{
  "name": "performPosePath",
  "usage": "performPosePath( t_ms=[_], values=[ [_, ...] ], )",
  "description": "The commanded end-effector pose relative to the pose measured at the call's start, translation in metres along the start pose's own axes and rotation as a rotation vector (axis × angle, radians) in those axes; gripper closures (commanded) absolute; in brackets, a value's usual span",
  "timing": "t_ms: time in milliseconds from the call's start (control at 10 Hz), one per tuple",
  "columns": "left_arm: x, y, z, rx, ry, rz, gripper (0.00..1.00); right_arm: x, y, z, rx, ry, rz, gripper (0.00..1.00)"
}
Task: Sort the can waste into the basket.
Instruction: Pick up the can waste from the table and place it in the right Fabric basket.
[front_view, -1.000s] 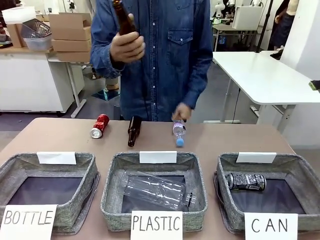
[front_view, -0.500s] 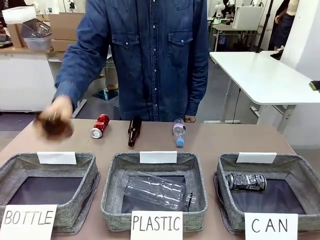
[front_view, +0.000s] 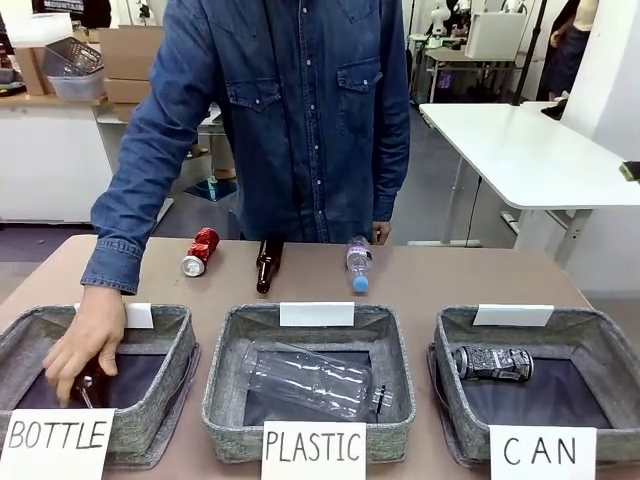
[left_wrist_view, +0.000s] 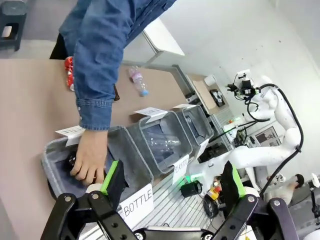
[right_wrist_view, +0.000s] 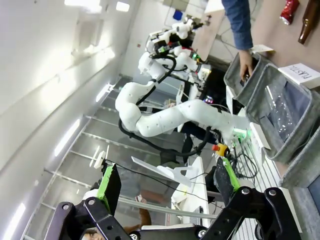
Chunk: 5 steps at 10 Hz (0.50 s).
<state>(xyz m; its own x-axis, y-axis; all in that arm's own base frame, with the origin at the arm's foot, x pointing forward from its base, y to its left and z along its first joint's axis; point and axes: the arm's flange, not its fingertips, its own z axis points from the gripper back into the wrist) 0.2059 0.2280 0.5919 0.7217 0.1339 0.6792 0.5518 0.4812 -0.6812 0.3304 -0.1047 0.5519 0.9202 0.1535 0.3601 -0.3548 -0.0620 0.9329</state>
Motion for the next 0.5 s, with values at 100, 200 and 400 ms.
performPosePath(
  t_ms=[100, 200, 400],
  values=[
    [0.0107, 0.0037, -0.0168, -0.016, 0.032, 0.008, 0.0, -0.0003, -0.0008, 0.0022, -0.017, 0.009, 0.027, 0.0],
    [0.009, 0.0052, -0.0174, -0.022, 0.034, 0.012, 0.0, -0.0003, -0.0008, 0.0022, -0.017, 0.009, 0.027, 0.0],
    [0.008, 0.0079, -0.0205, -0.026, 0.049, 0.007, 0.0, -0.0003, -0.0008, 0.0022, -0.017, 0.009, 0.027, 0.0]
  ],
)
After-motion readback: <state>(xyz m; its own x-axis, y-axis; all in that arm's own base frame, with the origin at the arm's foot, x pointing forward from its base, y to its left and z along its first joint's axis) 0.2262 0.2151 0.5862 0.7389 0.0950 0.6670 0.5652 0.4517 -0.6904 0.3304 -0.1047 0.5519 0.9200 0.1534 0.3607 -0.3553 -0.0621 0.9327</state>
